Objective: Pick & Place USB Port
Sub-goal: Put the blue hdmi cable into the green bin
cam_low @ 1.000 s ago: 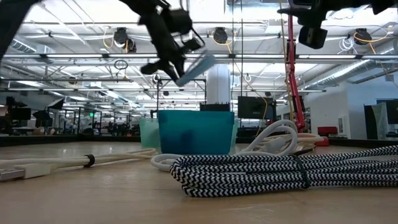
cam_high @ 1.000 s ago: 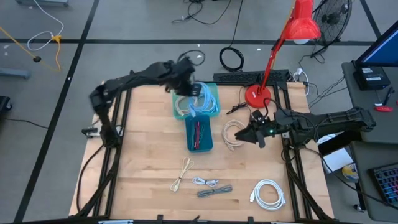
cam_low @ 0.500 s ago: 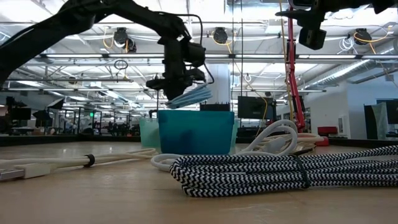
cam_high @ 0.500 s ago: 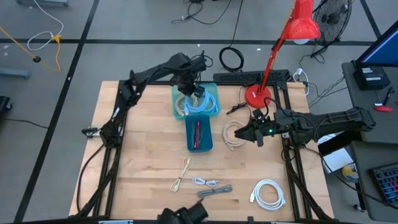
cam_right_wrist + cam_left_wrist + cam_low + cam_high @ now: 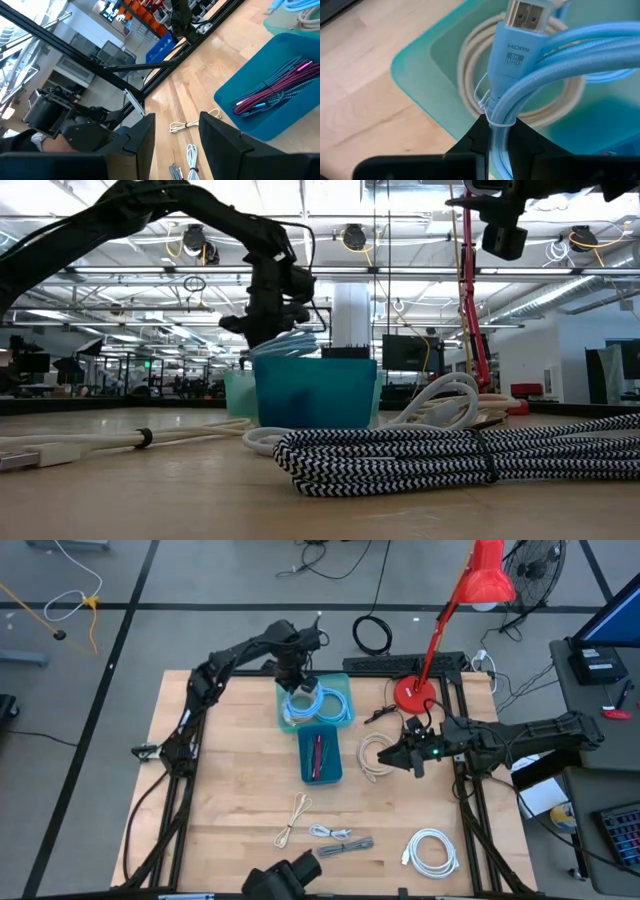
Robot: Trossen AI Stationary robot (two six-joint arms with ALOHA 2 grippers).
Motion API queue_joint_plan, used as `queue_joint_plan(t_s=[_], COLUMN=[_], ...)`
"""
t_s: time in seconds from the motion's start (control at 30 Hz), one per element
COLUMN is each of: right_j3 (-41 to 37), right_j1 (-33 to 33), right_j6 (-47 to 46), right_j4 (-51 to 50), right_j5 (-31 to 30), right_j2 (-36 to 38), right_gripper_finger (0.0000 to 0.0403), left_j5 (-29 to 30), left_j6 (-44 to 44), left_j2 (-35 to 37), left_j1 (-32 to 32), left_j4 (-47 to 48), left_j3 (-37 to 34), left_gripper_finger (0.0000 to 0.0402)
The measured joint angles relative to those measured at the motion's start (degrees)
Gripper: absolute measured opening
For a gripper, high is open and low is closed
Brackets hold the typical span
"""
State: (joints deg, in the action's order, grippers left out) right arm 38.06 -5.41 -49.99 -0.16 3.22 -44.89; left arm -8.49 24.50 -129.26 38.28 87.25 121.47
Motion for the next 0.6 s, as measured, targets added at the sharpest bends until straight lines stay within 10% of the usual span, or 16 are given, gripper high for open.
queue_joint_plan(t_s=[0.6], right_j3=[0.00], right_j1=[0.04], right_j6=[-0.31], right_j4=[0.13], right_j5=[-0.17], right_j2=[-0.01], right_gripper_finger=[0.0141], left_j5=[3.78], left_j6=[-1.15], left_j2=[0.01], left_j1=[0.16], left_j4=[-4.96], left_j3=[-10.72], left_gripper_finger=[0.0037])
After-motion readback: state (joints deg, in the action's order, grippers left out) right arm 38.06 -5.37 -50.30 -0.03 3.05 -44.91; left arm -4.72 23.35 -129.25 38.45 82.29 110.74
